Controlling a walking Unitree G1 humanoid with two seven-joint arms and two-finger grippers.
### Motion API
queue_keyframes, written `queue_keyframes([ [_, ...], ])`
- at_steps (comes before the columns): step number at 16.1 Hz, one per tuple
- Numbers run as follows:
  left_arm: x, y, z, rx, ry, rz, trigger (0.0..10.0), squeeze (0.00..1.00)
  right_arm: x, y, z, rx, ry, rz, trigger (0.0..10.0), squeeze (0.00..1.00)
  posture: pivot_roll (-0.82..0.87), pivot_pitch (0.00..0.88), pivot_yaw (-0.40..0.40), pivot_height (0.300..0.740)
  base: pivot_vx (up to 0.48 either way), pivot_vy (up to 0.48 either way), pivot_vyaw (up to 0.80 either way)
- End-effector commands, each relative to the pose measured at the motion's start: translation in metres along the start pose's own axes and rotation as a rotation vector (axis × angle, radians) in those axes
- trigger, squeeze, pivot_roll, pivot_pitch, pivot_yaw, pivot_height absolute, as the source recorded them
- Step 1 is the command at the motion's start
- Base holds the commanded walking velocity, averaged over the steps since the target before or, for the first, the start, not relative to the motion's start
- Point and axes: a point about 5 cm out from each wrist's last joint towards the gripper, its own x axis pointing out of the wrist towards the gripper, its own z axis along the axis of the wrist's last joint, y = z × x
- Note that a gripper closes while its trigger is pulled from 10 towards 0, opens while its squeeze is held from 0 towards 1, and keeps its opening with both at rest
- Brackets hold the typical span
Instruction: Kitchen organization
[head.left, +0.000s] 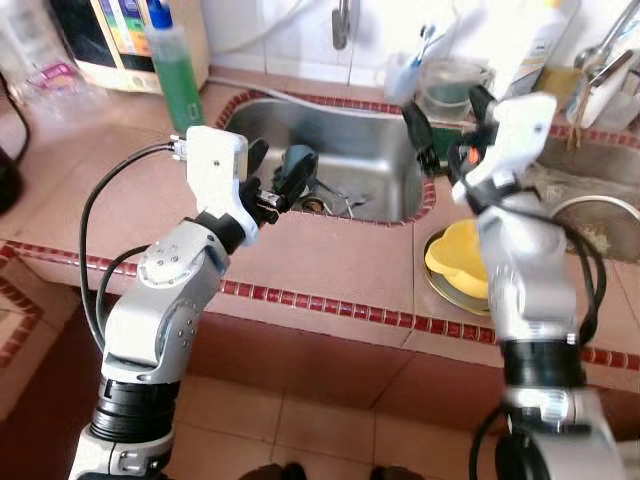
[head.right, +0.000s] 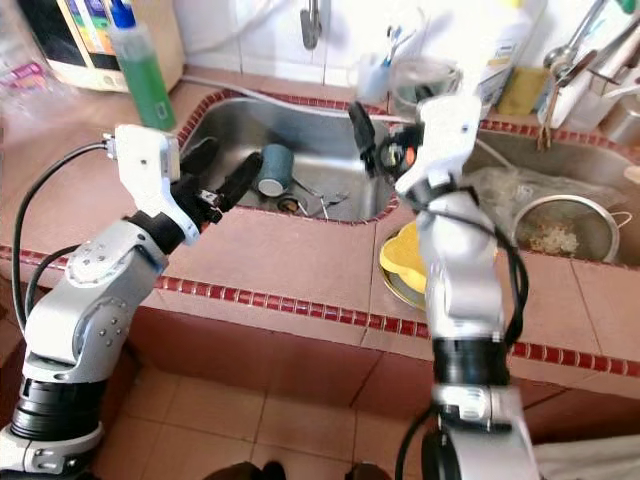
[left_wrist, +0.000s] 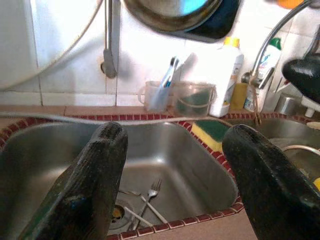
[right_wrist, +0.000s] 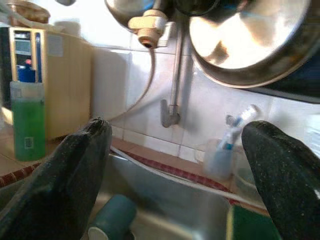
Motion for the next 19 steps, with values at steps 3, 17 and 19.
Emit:
queue_keyframes([
  [3,-0.009,-0.004,-0.015,0.017,0.032,-0.014,10.0,0.0,-0.018,-0.001,-0.001,-0.059,0.015,-0.078,10.0,1.0,-0.11,0.052,0.046,0.74,0.0,0.0,0.0],
  [17,-0.034,-0.03,-0.045,0.108,0.095,-0.243,10.0,0.0,-0.089,0.023,-0.042,-0.125,0.288,-0.43,10.0,0.0,-0.17,0.023,0.081,0.74,0.0,0.0,0.0],
  [19,-0.035,-0.038,-0.049,0.129,0.109,-0.296,10.0,0.0,-0.092,0.022,-0.05,-0.126,0.354,-0.524,10.0,0.0,-0.17,0.036,0.082,0.74,0.0,0.0,0.0],
])
